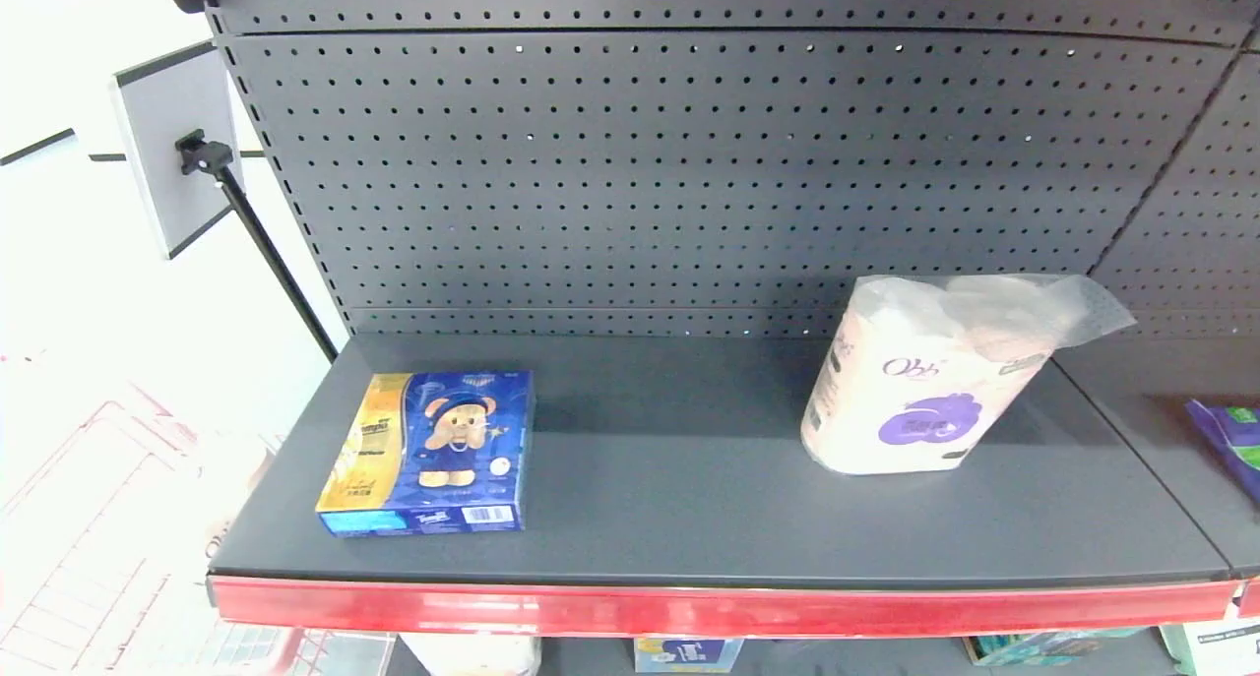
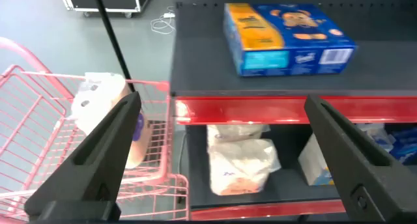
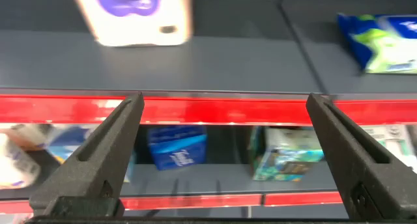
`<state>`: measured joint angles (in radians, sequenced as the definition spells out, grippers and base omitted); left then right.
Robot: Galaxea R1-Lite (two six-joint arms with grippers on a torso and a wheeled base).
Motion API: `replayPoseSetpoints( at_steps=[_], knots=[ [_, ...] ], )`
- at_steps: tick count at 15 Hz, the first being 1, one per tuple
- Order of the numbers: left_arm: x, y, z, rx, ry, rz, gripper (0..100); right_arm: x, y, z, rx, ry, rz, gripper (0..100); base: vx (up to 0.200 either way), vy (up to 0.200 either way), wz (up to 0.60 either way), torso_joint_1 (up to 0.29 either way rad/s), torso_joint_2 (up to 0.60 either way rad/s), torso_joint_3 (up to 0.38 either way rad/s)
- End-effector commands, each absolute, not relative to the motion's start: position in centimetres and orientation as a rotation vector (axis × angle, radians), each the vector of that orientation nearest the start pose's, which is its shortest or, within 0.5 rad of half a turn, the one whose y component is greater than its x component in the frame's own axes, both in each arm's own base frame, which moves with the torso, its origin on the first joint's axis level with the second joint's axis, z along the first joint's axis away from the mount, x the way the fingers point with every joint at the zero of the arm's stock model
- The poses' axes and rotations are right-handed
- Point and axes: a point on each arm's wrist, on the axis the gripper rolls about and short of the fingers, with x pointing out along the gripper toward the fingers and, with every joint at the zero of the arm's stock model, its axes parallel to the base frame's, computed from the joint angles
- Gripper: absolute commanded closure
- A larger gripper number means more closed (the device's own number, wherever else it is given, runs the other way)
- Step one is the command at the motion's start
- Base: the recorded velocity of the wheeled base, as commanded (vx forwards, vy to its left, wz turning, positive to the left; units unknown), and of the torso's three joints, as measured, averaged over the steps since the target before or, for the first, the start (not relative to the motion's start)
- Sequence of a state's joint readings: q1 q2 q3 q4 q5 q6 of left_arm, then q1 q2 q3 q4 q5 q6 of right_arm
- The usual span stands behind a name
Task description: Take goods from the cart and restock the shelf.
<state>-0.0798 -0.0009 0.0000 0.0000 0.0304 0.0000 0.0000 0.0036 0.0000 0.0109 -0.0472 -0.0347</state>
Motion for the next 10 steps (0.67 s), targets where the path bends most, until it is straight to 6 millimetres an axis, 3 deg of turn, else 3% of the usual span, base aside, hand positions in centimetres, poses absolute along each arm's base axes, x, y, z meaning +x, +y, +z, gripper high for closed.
replayPoseSetpoints(
  at_steps=[1, 10],
  knots=[
    [-2.27, 0.25, 7.55, 0.000, 0.000, -0.049, 0, -2.26, -0.10, 7.44, -0.036, 0.015, -0.046, 0, 0.000, 0.200, 0.00, 0.007, 0.00, 0.007],
    [-2.27, 0.25, 7.55, 0.000, 0.000, -0.049, 0, -2.26, -0.10, 7.44, -0.036, 0.015, -0.046, 0, 0.000, 0.200, 0.00, 0.003, 0.00, 0.002]
  ],
)
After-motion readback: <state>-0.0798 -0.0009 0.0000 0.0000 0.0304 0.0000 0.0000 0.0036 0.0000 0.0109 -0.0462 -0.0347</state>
